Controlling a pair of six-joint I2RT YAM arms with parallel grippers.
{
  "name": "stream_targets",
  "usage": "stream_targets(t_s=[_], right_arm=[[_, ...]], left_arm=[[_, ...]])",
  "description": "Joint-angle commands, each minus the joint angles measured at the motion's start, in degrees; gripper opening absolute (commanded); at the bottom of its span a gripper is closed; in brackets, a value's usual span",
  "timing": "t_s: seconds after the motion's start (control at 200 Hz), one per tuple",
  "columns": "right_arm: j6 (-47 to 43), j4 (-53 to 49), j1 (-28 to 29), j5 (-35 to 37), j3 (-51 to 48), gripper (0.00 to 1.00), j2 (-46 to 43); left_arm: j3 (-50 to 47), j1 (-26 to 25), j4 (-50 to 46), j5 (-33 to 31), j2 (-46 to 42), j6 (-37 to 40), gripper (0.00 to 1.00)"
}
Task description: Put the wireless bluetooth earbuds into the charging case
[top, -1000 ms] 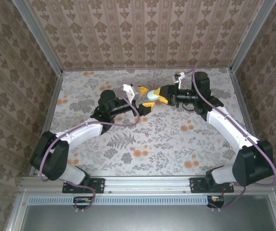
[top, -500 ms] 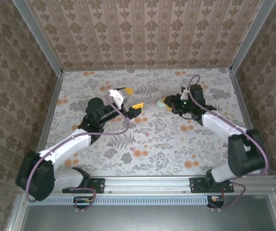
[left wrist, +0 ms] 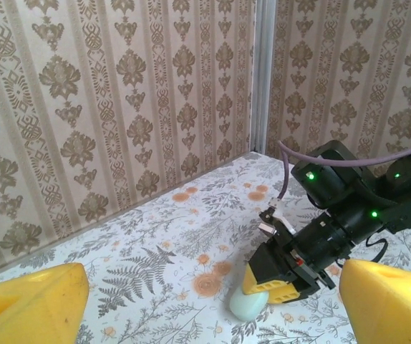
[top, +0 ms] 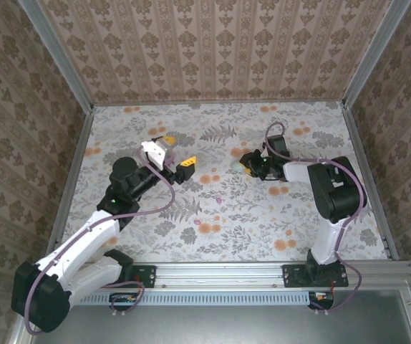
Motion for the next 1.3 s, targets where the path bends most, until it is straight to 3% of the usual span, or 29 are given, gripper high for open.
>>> stream_targets(t_s=[0.0,0.385,0.855,1.295], right_arm=[[-1.15,3.13,-0.19,1.12,2.81,0.21,2.72],[-3.31,4.43,-0.62,0.61,2.21,0.29,6.47],[-7.28,-1.19,-1.57,0.7,2.19,0.44,3.95],[-12.02,-8.11,-2.58,3.76,2.95,0.53,-0.88]], left_arm=[[0.91,1.03,-4.36,-0.77,-0.89,-2.18,0.92],[2.62,1.58,-4.73,0.29,0.48,-2.47,0.92],[3.95,1.58,-3.53,1.55,3.13,-4.18,0.92],[4.13,1.59,-3.93,1.13,3.46,-4.31,0.92]])
